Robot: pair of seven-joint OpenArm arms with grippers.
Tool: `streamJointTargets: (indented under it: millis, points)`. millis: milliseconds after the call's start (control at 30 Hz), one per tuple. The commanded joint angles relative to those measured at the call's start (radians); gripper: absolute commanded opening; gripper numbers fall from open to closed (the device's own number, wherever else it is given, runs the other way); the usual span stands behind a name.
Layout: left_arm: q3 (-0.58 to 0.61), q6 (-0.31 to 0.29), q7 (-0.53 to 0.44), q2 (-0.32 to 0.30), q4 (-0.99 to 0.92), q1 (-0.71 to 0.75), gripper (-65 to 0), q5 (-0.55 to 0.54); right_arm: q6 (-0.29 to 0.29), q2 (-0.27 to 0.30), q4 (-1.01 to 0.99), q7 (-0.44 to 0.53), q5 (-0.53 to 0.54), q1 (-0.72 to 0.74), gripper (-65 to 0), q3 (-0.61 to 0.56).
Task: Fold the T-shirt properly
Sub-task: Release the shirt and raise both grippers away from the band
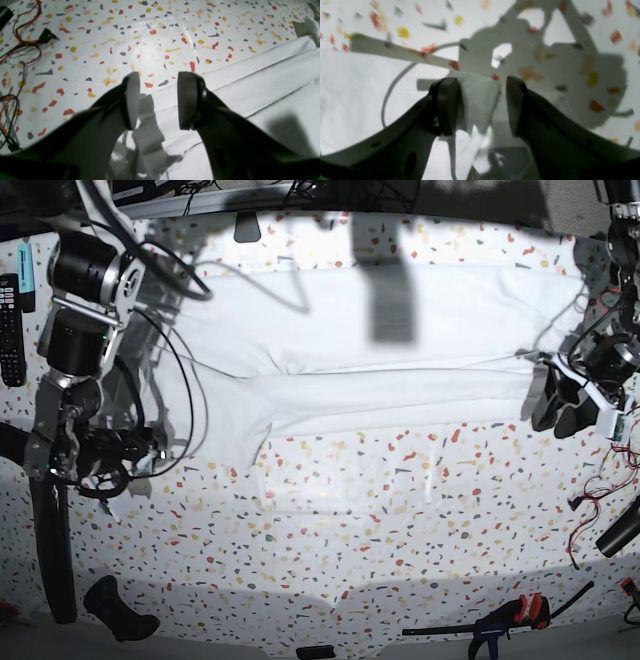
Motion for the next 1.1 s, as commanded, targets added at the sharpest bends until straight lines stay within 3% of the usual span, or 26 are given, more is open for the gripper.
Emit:
streamJointTargets:
  millis: [0,167,267,367,400,600,700,933,1067]
  points:
    - [-0.007,0.0,-0.023,-0.017,0.017,-0.011,-40.9,-0.018,0.005,0.018,0.015,-0.002,0.032,0.033,-34.6,0.0]
    - [-0.007,0.0,-0.023,-0.017,0.017,-0.011,-40.9,-0.019,0.023,0.015,0.015,-0.005,0.056,0.031,-37.7,0.0]
    - [-0.007,0.0,-0.023,-0.017,0.017,-0.011,-40.9,-0.019,0.023,0.003,0.015,-0.011,0.077,0.031,-45.6,0.0]
    - [-0.007,0.0,-0.023,-0.017,0.017,-0.011,-40.9,-0.018,0.023,-0.011,0.015,-0.01,0.077,0.031,-62.7,0.0]
    - [-0.007,0.0,-0.023,-0.017,0.017,-0.011,-40.9,-0.018,0.023,-0.013,0.015,-0.009,0.077,0.031,-65.0,0.0]
    - [-0.007,0.0,-0.023,-0.017,0.017,-0.011,-40.9,-0.019,0.089,-0.006,0.017,-0.029,0.167,0.032,-65.0,0.0]
    - [-0.007,0.0,-0.023,-0.017,0.017,-0.011,-40.9,-0.019,0.089,-0.007,0.018,-0.077,0.245,0.032,-65.0,0.0]
    - [-0.007,0.0,-0.023,-0.017,0.017,-0.011,-40.9,-0.018,0.089,-0.007,0.031,-0.081,0.343,0.031,-65.0,0.0]
    - [-0.007,0.0,-0.023,-0.017,0.017,-0.011,-40.9,-0.018,0.089,-0.006,0.05,-0.089,0.353,0.026,-65.0,-0.006]
